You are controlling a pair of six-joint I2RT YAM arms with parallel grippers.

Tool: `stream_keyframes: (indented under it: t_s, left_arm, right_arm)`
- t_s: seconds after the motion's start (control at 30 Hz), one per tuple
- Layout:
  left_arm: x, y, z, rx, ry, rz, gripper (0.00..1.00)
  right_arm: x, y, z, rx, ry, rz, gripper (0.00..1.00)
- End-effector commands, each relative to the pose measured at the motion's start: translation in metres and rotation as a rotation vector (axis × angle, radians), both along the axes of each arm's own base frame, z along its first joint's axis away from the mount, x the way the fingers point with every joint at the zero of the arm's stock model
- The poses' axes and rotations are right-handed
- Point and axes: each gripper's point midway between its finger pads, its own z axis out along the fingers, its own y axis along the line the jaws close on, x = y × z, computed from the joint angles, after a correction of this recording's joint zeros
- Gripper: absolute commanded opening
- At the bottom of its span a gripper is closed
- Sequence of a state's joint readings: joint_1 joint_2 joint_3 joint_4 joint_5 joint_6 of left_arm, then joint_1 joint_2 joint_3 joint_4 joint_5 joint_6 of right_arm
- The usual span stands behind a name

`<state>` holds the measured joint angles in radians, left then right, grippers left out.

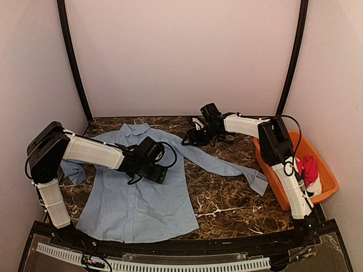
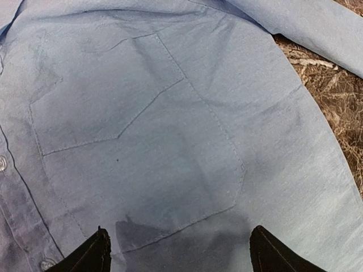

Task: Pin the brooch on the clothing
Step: Flatten out the crumpled clothing at the center of the board.

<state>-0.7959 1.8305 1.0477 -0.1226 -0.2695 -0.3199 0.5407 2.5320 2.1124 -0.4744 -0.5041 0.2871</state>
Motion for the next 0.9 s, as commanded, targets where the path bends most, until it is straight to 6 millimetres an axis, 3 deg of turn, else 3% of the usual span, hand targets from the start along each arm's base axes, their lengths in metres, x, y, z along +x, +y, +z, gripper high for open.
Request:
stream_keyframes:
  t_s: [0.0, 0.23, 0.37, 0.47, 0.63, 0.77, 0.87]
  left_arm:
    - [-0.016, 0.001, 0.009, -0.002, 0.011, -0.017, 0.85]
    - [-0.023, -0.002, 0.013, 0.022, -0.008, -0.039, 0.84]
    - [-0.024, -0.002, 0.012, 0.024, -0.007, -0.039, 0.84]
    - [-0.025, -0.002, 0.01, 0.029, -0.003, -0.041, 0.84]
    - [-0.03, -0.003, 0.002, 0.024, 0.016, -0.049, 0.84]
    - [-0.038, -0.004, -0.006, 0.022, 0.046, -0.066, 0.84]
    - [-0.047, -0.005, -0.016, 0.026, 0.09, -0.092, 0.84]
  right_arm:
    - [-0.018, -0.016, -0.024, -0.101, 0.054, -0.006, 0.6]
    - [-0.018, -0.03, -0.029, -0.137, 0.052, -0.058, 0.61]
    - [-0.028, -0.019, -0.028, -0.07, 0.101, -0.015, 0.58]
    - [-0.036, -0.009, -0.032, -0.033, 0.139, 0.019, 0.46]
    - [-0.033, -0.008, -0.031, -0.006, 0.157, 0.005, 0.01]
    - [-0.016, -0.018, -0.024, -0.026, 0.109, -0.054, 0.0]
    - [0.006, -0.032, -0.007, -0.064, 0.02, -0.132, 0.0]
